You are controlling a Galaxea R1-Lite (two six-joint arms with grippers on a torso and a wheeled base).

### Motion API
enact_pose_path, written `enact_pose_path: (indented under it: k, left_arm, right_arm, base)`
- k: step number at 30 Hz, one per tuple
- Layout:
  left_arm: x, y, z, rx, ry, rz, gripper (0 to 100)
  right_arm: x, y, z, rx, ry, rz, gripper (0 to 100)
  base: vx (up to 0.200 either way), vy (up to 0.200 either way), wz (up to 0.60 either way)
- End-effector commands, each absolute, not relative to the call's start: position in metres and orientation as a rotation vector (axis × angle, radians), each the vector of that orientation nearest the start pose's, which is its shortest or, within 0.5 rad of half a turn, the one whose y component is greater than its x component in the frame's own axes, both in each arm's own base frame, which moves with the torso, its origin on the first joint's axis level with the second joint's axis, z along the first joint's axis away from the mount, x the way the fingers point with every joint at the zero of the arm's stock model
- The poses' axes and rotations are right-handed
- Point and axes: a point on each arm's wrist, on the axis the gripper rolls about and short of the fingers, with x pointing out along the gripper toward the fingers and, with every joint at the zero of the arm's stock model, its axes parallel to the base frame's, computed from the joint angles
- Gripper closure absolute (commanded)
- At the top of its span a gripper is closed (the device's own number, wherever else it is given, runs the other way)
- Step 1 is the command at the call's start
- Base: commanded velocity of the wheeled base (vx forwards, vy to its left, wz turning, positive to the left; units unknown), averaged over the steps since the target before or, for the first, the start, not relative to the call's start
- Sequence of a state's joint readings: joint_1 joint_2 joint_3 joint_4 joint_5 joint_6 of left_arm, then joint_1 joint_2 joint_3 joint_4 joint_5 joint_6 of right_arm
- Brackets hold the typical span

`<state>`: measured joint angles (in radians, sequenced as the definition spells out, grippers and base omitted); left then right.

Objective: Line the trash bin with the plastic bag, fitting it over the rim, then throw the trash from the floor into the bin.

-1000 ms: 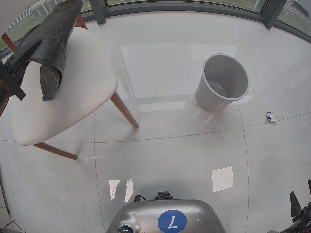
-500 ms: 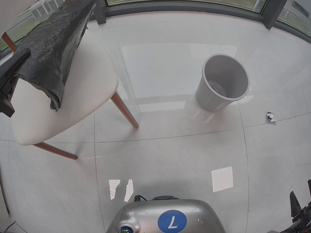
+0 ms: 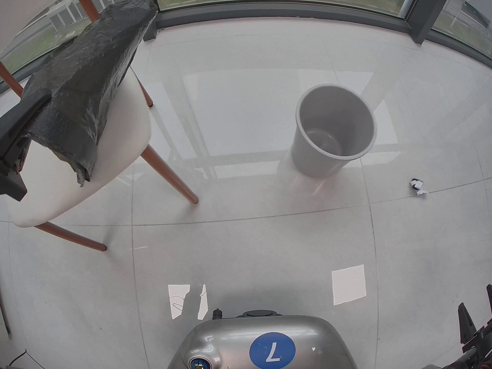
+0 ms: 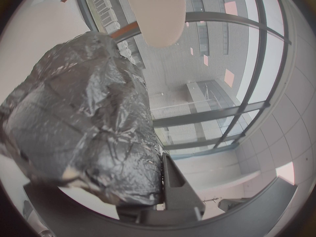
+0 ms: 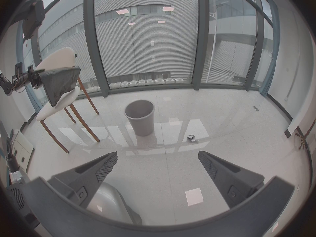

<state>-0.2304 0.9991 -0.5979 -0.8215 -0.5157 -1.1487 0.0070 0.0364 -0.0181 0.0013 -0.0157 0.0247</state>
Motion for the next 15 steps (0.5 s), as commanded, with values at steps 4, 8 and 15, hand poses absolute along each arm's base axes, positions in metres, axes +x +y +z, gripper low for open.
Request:
enact_pose_path:
  k: [4, 8, 15]
  left_arm:
    - [0.116, -0.044, 0.293, -1.019, 0.079, -0.923, 100]
    - [0.127, -0.047, 0.291, -1.023, 0.099, -0.91, 100]
    - [0.14, -0.053, 0.293, -1.022, 0.109, -0.921, 100]
  right_arm:
    - [-0.02, 0.0, 0.077, 0.024, 0.043, -0.01, 0]
    - [-0.019, 0.0, 0.078, 0.024, 0.054, -0.01, 0]
    - [-0.019, 0.0, 0.078, 0.024, 0.055, -0.011, 0]
  base:
    - [0.0, -0.2, 0.0]
    - [0.0, -0.2, 0.0]
    - [0.0, -0.2, 0.0]
